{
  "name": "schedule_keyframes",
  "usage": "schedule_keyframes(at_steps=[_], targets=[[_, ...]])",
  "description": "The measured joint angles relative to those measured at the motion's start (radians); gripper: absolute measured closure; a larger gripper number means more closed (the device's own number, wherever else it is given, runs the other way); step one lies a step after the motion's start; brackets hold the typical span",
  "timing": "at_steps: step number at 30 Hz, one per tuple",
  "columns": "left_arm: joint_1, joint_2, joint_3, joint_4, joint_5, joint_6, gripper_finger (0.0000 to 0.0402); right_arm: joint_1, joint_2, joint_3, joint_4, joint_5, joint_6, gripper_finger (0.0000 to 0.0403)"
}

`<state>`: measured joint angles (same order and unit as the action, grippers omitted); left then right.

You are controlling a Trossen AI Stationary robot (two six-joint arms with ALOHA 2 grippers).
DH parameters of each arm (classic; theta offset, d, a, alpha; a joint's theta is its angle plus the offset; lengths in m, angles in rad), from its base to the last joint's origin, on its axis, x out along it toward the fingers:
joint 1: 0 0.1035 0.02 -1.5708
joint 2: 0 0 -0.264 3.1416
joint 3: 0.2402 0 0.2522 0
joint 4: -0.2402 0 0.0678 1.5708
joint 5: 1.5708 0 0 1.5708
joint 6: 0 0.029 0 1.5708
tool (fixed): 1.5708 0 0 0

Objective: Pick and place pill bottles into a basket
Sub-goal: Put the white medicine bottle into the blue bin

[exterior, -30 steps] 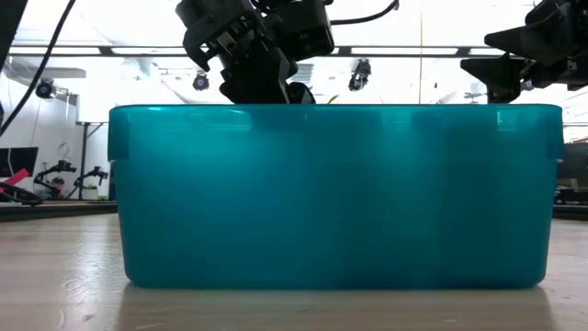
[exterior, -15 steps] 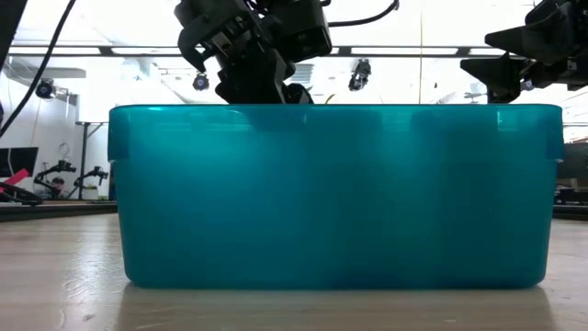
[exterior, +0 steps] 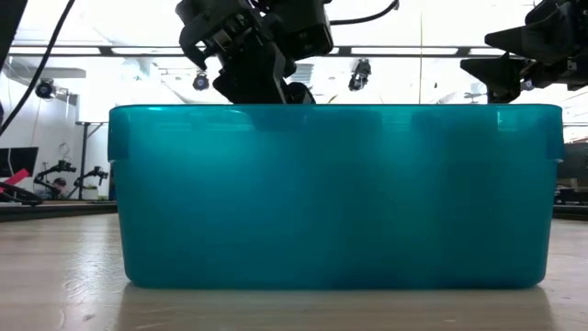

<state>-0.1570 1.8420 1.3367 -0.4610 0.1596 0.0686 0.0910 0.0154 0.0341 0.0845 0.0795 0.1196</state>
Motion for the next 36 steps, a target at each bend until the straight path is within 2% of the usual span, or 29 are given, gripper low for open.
schedule_keyframes(at_steps=[5, 10, 20, 36], targets=[[0.0, -0.004, 0.021, -0.011, -0.004, 0.041, 0.0187, 0.0, 0.0, 0.0, 0.0, 0.0, 0.0, 0.0156], [0.0, -0.005, 0.056, -0.088, -0.008, 0.06, 0.0187, 0.0, 0.0, 0.0, 0.0, 0.0, 0.0, 0.0151], [0.0, -0.006, 0.143, -0.229, -0.008, 0.223, 0.0187, 0.0, 0.0, 0.0, 0.0, 0.0, 0.0, 0.0151], [-0.027, -0.001, 0.144, -0.237, 0.006, 0.311, 0.0187, 0.0, 0.0, 0.0, 0.0, 0.0, 0.0, 0.015]])
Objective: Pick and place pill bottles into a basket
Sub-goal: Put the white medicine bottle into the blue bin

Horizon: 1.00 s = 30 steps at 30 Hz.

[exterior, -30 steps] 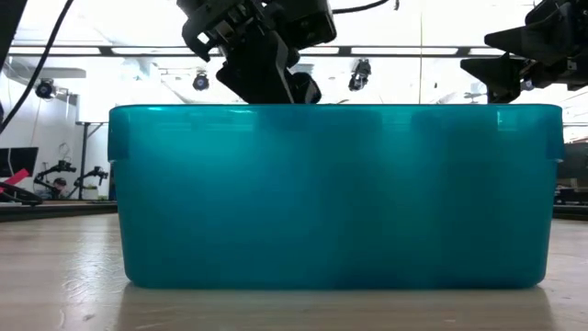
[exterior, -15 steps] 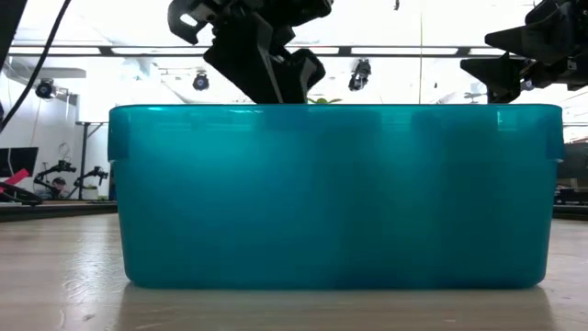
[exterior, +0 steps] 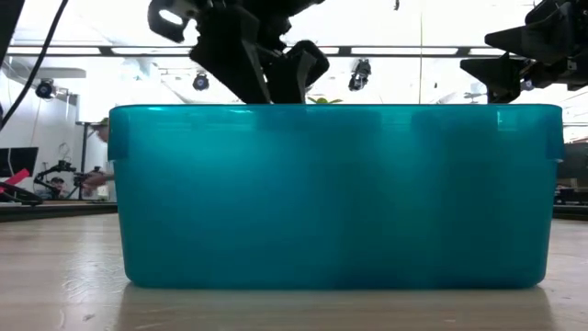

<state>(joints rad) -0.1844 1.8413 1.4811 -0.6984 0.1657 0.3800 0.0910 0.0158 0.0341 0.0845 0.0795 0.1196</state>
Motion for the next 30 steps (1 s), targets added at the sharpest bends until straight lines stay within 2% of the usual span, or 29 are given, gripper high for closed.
schedule_keyframes(at_steps=[7, 30], targets=[[0.002, 0.022, -0.001, 0.005, -0.044, 0.029, 0.0187, 0.0, 0.0, 0.0, 0.0, 0.001, 0.0, 0.0156], [0.001, 0.074, 0.0, 0.041, -0.058, 0.082, 0.0187, 0.0, 0.0, 0.0, 0.0, 0.0, 0.0, 0.0152]])
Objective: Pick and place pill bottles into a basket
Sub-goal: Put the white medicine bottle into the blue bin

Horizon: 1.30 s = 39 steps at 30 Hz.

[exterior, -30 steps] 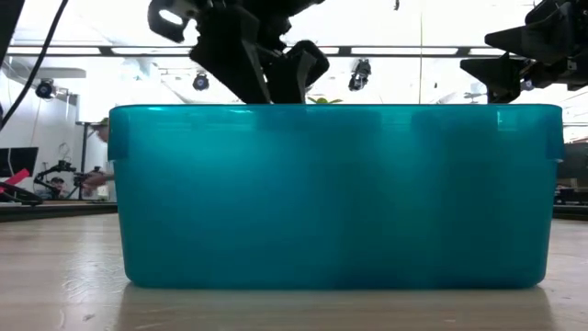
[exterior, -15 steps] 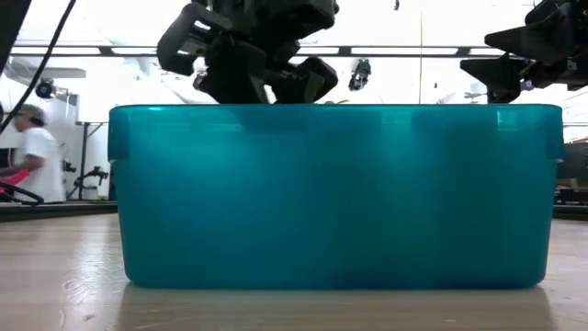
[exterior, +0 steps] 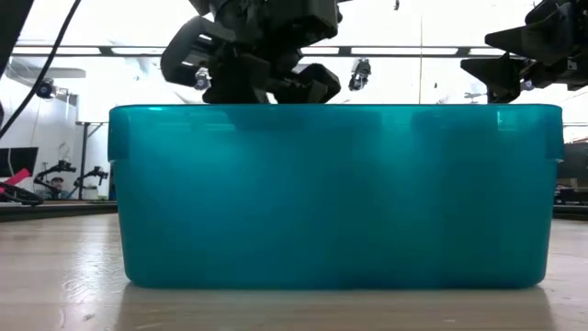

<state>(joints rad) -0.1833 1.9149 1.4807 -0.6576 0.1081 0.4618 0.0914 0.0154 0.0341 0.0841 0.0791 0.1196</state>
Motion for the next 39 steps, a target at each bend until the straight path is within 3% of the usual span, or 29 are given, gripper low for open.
schedule_keyframes(at_steps=[39], targets=[[0.0, 0.033, -0.002, 0.045, -0.012, -0.013, 0.0187, 0.0, 0.0, 0.0, 0.001, 0.002, 0.0, 0.0151]])
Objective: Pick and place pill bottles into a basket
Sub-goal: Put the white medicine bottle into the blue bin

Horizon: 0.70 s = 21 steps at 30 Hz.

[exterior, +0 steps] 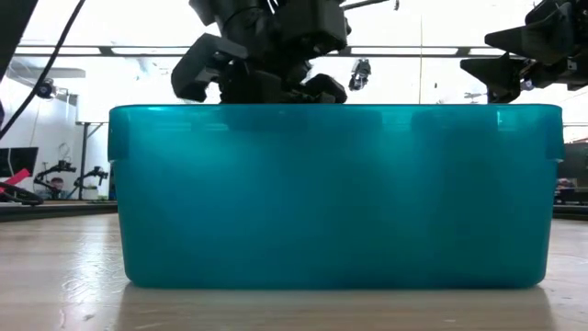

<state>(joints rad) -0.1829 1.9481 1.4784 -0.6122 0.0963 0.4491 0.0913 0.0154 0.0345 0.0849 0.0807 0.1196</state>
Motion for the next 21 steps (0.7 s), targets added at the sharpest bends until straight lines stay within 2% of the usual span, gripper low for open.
schedule_keyframes(at_steps=[6, 12, 21], targets=[[0.0, 0.002, 0.0, -0.001, 0.001, 0.0, 0.0197, 0.0, 0.0, 0.0, 0.0, 0.0, 0.0, 0.0148], [0.0, 0.002, 0.0, -0.003, 0.003, -0.001, 0.0263, 0.0, 0.0, 0.0, 0.0, 0.0, 0.0, 0.0154], [0.0, 0.002, 0.001, -0.005, 0.0, -0.001, 0.0264, 0.0, 0.0, 0.0, 0.0, -0.001, 0.0, 0.0151]])
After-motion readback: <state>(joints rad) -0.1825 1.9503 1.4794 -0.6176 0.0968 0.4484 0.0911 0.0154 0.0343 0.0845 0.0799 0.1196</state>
